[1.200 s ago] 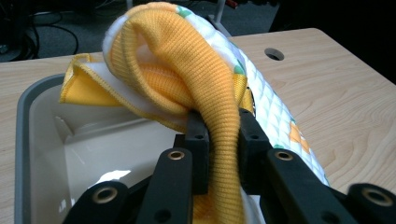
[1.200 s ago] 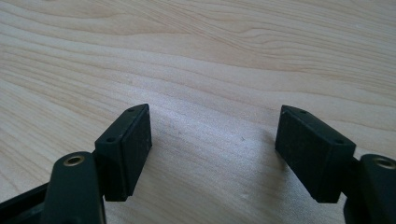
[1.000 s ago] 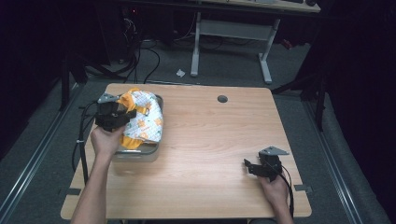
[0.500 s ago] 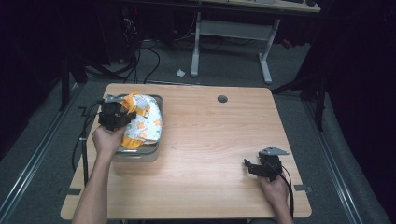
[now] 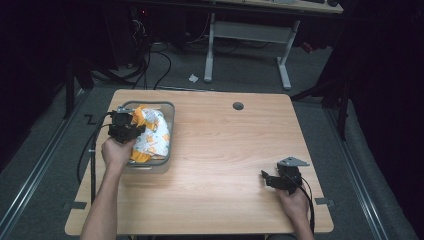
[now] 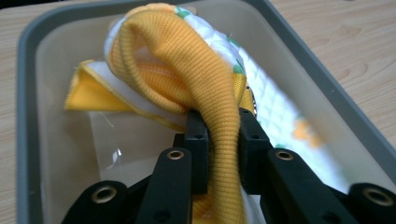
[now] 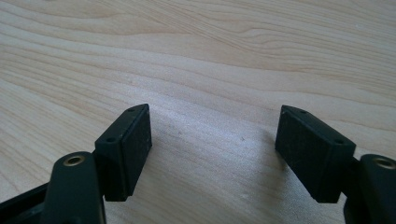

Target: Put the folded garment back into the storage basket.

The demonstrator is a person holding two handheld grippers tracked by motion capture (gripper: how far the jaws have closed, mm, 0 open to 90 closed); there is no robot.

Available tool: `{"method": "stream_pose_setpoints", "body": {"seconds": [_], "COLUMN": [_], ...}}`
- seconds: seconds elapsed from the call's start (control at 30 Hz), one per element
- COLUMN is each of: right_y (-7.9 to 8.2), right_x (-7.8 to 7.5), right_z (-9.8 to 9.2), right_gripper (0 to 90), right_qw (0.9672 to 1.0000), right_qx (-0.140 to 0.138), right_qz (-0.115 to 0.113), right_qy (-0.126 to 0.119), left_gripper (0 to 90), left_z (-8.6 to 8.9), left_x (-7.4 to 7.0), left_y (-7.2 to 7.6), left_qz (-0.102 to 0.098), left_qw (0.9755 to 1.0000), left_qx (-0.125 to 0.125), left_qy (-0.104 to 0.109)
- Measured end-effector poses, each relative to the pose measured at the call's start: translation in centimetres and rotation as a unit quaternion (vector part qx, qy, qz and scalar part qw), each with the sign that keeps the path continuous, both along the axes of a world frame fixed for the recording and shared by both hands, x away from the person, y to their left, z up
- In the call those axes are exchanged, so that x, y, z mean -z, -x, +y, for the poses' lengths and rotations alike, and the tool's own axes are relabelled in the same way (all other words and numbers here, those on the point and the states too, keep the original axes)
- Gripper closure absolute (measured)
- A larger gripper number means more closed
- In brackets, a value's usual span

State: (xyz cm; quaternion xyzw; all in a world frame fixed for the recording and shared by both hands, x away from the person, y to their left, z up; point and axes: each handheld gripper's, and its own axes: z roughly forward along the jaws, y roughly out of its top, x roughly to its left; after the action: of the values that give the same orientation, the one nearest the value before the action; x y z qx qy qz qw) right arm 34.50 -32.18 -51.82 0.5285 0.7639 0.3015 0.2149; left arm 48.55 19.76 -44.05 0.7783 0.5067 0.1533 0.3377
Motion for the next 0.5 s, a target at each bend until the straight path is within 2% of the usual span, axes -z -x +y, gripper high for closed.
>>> {"method": "stream_pose_setpoints", "body": {"seconds": [0.07, 0.2, 0.3, 0.37, 0.43, 0.47, 0.5], "right_y": [0.0, 0.0, 0.0, 0.0, 0.0, 0.0, 0.0], "right_x": [0.0, 0.0, 0.0, 0.0, 0.0, 0.0, 0.0], "right_z": [0.0, 0.0, 0.0, 0.0, 0.0, 0.0, 0.0], "right_gripper": [27.3, 27.3, 27.3, 27.3, 27.3, 27.3, 27.3], "right_qw": [1.0000, 1.0000, 1.0000, 1.0000, 1.0000, 1.0000, 1.0000], "right_qx": [0.000, 0.000, 0.000, 0.000, 0.000, 0.000, 0.000], "right_qz": [0.000, 0.000, 0.000, 0.000, 0.000, 0.000, 0.000], "right_qy": [0.000, 0.000, 0.000, 0.000, 0.000, 0.000, 0.000], "left_gripper": [77.7, 77.1, 76.3, 75.1, 74.2, 70.5, 68.0], "left_z": [-0.2, -0.6, -0.7, -0.8, -0.7, -0.5, -0.5], "left_x": [0.5, 0.9, 1.1, 1.2, 1.6, 1.9, 1.9], "left_y": [-0.3, -0.7, -0.8, -1.0, -1.3, -1.5, -1.5], "left_qz": [0.008, 0.012, 0.018, 0.025, 0.042, 0.053, 0.053], "left_qw": [1.0000, 0.9999, 0.9996, 0.9991, 0.9979, 0.9965, 0.9965], "left_qx": [0.001, -0.001, -0.009, -0.015, -0.028, -0.043, -0.043], "left_qy": [-0.001, -0.006, -0.019, -0.029, -0.041, -0.046, -0.046]}}
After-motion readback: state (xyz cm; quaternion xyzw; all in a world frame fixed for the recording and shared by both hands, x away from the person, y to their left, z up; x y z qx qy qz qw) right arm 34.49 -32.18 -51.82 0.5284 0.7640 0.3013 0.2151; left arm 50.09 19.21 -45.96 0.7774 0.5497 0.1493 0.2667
